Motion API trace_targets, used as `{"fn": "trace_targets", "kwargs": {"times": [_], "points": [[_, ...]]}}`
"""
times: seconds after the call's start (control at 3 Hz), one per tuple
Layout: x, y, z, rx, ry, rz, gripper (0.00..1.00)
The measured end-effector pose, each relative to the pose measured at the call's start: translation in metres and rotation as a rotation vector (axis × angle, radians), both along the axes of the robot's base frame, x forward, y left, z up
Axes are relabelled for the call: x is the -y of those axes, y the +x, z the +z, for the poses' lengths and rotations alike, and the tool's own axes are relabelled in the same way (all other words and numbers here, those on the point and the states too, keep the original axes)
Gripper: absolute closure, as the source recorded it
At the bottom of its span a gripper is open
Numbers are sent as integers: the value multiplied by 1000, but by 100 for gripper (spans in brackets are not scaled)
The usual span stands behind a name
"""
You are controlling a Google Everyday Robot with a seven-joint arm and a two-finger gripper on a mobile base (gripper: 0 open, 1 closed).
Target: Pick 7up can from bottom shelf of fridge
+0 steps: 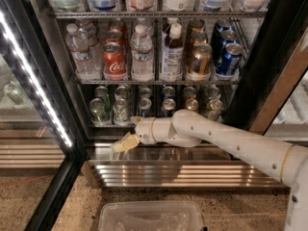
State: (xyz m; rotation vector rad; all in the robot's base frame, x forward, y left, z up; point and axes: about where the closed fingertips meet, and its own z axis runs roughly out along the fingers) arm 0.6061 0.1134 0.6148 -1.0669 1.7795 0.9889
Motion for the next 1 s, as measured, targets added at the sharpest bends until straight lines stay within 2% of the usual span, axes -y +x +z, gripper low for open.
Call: {"fn": "trace_targets", "kwargs": {"times": [0.33,0.67,1.0], "points": [[-9,-24,35,117,-26,-54,5],[-26,-28,43,144,-6,-49,6],[-56,-21,26,58,64,43,1]]}}
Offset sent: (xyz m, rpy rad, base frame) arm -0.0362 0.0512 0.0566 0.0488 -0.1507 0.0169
